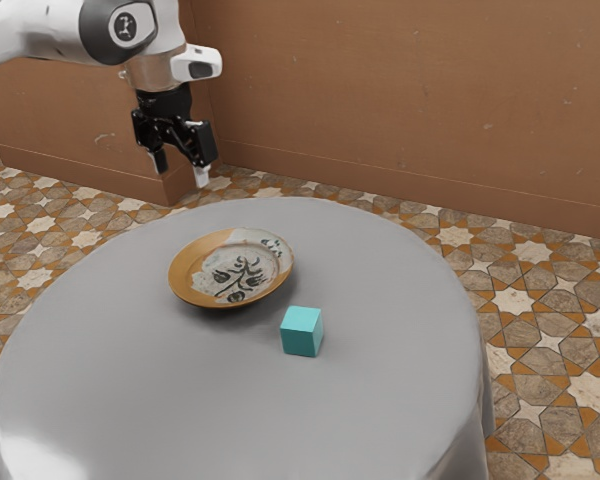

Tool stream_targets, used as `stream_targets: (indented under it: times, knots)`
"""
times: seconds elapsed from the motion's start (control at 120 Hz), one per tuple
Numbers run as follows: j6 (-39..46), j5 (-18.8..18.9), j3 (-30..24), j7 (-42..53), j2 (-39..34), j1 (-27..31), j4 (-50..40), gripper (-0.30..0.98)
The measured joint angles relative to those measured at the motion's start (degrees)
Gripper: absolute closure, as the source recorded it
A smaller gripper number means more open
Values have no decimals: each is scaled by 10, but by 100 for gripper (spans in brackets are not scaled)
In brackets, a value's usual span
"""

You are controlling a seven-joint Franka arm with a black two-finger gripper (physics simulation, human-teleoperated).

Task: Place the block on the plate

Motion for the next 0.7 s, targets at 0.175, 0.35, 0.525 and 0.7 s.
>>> stream_targets:
  times: [0.175,0.35,0.525,0.7]
  knots:
    - [2,-3,-1,-6,3,1,4,0]
    - [4,-7,-27,-54,28,0,27,0]
    - [3,-29,-31,-206,55,-3,46,0]
    - [-2,-51,-9,-354,104,-1,71,0]
